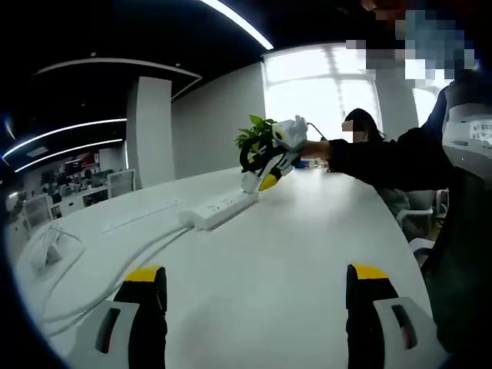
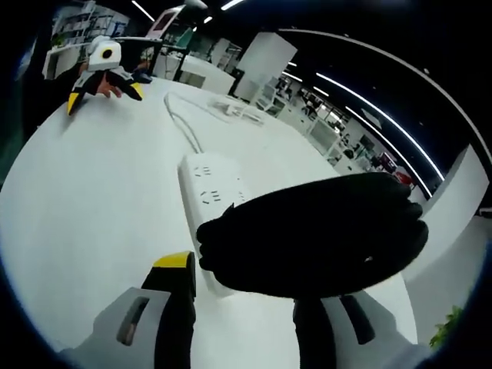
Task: Straighten the power strip on the desk, plug the charger into it
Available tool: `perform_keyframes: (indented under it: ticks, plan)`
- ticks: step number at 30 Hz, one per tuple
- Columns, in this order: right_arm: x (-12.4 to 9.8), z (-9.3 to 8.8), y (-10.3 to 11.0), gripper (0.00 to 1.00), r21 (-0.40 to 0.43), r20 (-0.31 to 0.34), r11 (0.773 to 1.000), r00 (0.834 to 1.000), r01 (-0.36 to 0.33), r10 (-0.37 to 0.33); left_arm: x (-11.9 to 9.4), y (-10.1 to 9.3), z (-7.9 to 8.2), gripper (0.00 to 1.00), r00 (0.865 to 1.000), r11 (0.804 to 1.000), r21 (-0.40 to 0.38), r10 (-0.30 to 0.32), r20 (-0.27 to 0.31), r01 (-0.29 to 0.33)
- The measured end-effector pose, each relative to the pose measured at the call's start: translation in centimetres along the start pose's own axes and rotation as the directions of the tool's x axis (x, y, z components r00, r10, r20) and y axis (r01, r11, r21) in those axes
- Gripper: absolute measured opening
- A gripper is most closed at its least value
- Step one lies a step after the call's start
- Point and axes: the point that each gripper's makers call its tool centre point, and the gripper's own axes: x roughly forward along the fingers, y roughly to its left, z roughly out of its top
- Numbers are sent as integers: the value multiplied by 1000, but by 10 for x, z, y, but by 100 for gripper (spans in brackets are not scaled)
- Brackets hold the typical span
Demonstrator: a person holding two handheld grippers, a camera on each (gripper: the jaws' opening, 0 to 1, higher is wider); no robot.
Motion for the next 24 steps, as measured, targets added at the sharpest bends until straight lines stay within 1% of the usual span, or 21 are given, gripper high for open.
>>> perform_keyframes:
  ticks: [6,12,15,24]
  plan:
    - [4,1,-1,45,-15,-8,1000,1000,-7,7,1,1,-1,99,1000,1000,-4,1,0,-1]
    - [5,2,-2,35,-35,-28,999,1000,-14,13,0,2,-1,99,1000,1000,-3,4,-2,-4]
    - [5,1,-3,35,-38,-37,999,999,-23,21,-1,2,-1,99,1000,1000,-5,5,1,-5]
    - [9,-1,0,33,-81,-65,996,997,-35,29,0,4,-3,99,1000,1000,-9,7,0,-7]
